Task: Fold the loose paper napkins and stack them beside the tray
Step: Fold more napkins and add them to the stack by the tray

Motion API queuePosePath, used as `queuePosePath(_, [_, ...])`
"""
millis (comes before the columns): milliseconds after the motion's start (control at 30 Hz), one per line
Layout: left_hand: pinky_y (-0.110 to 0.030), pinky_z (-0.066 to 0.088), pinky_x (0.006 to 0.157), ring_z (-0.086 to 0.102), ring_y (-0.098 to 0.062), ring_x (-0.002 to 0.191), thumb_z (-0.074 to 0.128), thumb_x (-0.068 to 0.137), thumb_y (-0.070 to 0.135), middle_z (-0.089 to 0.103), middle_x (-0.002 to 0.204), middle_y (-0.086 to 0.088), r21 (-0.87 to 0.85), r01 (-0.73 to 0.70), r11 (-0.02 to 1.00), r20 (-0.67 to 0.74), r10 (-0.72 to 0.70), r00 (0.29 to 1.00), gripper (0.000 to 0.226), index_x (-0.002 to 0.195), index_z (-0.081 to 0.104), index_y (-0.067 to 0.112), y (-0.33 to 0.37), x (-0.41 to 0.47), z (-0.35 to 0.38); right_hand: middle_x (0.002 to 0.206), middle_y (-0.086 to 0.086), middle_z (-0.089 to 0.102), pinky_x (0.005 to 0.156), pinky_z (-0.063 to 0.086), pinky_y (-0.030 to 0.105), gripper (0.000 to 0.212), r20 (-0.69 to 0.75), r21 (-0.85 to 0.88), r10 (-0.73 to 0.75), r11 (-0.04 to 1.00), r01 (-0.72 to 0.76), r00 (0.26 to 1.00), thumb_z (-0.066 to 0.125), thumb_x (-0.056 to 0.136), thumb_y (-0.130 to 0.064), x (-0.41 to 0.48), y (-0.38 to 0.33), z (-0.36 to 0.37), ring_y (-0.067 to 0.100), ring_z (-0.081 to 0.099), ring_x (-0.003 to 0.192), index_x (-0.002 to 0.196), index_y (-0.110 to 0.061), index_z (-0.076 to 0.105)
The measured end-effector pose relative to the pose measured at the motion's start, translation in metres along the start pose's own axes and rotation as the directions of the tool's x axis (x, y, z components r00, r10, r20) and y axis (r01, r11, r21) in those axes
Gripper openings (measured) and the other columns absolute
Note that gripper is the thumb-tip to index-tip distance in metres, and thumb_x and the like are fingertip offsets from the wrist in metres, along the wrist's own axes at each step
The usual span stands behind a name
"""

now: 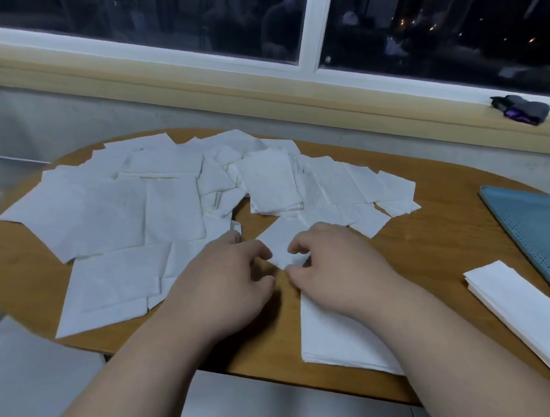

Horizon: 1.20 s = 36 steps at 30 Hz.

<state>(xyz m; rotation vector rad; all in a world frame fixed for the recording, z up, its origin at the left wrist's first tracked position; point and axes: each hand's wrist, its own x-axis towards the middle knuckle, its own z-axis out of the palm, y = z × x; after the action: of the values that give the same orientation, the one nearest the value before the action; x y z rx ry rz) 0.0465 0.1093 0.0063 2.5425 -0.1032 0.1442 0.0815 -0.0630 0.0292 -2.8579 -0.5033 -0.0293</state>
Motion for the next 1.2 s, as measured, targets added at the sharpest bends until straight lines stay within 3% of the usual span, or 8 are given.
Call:
queuePosePath(333, [-0.026, 0.045, 0.083, 0.051, -0.006, 0.105, 0.06, 0.088, 0.04, 0.05, 0.102, 0.016, -0.029, 0.045, 0.999, -0.03, -0.045, 0.999, 0.031, 0.12, 0.063, 0.038, -0.013, 0.006, -0.006, 0.101, -0.002, 0.055, 0.071, 0.046, 0.035, 0.014, 0.048, -0.256, -0.09, 0.961, 0.099, 0.995, 0.047, 0.098, -0.027, 0.028, -0.008, 0.018, 0.022, 0.055, 0.095, 0.098, -0.022, 0.06])
queuePosePath(533, [-0.022, 0.03, 0.094, 0.03, -0.006, 0.134, 0.06, 0.09, 0.039, 0.039, 0.138, 0.013, -0.11, 0.039, 0.993, -0.089, -0.049, 0.995, 0.059, 0.145, 0.04, 0.038, -0.009, 0.003, -0.009, 0.079, -0.014, 0.064, 0.065, 0.046, 0.023, 0.01, -0.15, 0.251, 0.066, 0.968, -0.026, 0.987, 0.061, 0.092, -0.029, 0.001, -0.005, -0.012, 0.003, 0.057, 0.075, 0.082, -0.028, 0.063])
queuePosePath(633, [-0.023, 0.027, 0.105, 0.026, -0.008, 0.143, 0.063, 0.091, 0.037, 0.032, 0.153, 0.014, -0.247, 0.017, 0.969, -0.108, -0.045, 0.993, 0.071, 0.153, 0.028, 0.035, -0.003, 0.001, -0.01, 0.078, -0.017, 0.068, 0.058, 0.043, 0.013, 0.011, -0.224, 0.588, 0.184, 0.809, -0.018, 0.957, 0.069, 0.09, -0.025, -0.032, 0.0, -0.037, 0.0, 0.058, 0.067, 0.079, -0.027, 0.071])
queuePosePath(700, [-0.028, 0.034, 0.11, 0.037, -0.007, 0.139, 0.065, 0.09, 0.039, 0.037, 0.154, 0.018, -0.372, 0.01, 0.928, -0.086, -0.045, 0.995, 0.074, 0.154, 0.027, 0.036, 0.004, -0.001, -0.01, 0.078, -0.009, 0.07, 0.068, 0.05, 0.022, 0.012, -0.228, 0.755, 0.23, 0.655, 0.023, 0.946, 0.07, 0.09, -0.019, -0.055, 0.008, -0.048, 0.006, 0.061, 0.068, 0.081, -0.025, 0.074])
queuePosePath(800, [-0.037, 0.05, 0.099, 0.062, -0.007, 0.112, 0.067, 0.088, 0.044, 0.058, 0.133, 0.023, -0.555, 0.024, 0.831, -0.01, -0.035, 0.999, 0.065, 0.145, 0.036, 0.046, 0.02, -0.009, -0.006, 0.079, 0.003, 0.069, 0.077, 0.054, 0.04, 0.014, -0.178, 0.895, 0.291, 0.444, 0.032, 0.94, 0.067, 0.088, -0.01, -0.081, 0.023, -0.047, 0.018, 0.062, 0.073, 0.084, -0.02, 0.076])
queuePosePath(967, [-0.036, 0.057, 0.084, 0.073, -0.011, 0.091, 0.069, 0.092, 0.015, 0.075, 0.1, 0.008, -0.757, 0.008, 0.653, -0.015, -0.03, 0.999, 0.046, 0.127, 0.058, 0.043, 0.043, -0.016, 0.001, 0.093, 0.015, 0.072, 0.071, 0.047, 0.041, 0.02, -0.075, 0.988, 0.387, 0.154, 0.016, 0.919, 0.065, 0.073, -0.024, -0.11, 0.044, -0.034, 0.027, 0.06, 0.08, 0.087, -0.013, 0.075])
queuePosePath(1100, [-0.01, 0.046, 0.058, 0.068, 0.001, 0.072, 0.071, 0.089, 0.028, 0.069, 0.087, 0.014, -0.608, 0.032, 0.793, 0.041, -0.009, 0.999, 0.042, 0.122, 0.058, 0.051, 0.053, -0.018, 0.013, 0.088, 0.005, 0.074, 0.062, 0.05, 0.033, 0.025, -0.066, 0.954, 0.46, 0.29, -0.079, 0.885, 0.066, 0.087, -0.025, -0.118, 0.051, -0.035, 0.012, 0.064, 0.068, 0.11, -0.032, 0.066])
queuePosePath(1200, [-0.013, 0.045, 0.063, 0.064, 0.006, 0.077, 0.072, 0.086, 0.038, 0.066, 0.092, 0.017, -0.475, 0.051, 0.878, 0.041, -0.035, 0.999, 0.042, 0.121, 0.056, 0.053, 0.055, -0.014, 0.021, 0.079, 0.008, 0.068, 0.055, 0.047, 0.025, 0.028, -0.129, 0.849, 0.503, 0.501, -0.167, 0.855, 0.07, 0.091, -0.021, -0.114, 0.061, -0.029, 0.024, 0.06, 0.064, 0.109, -0.04, 0.06])
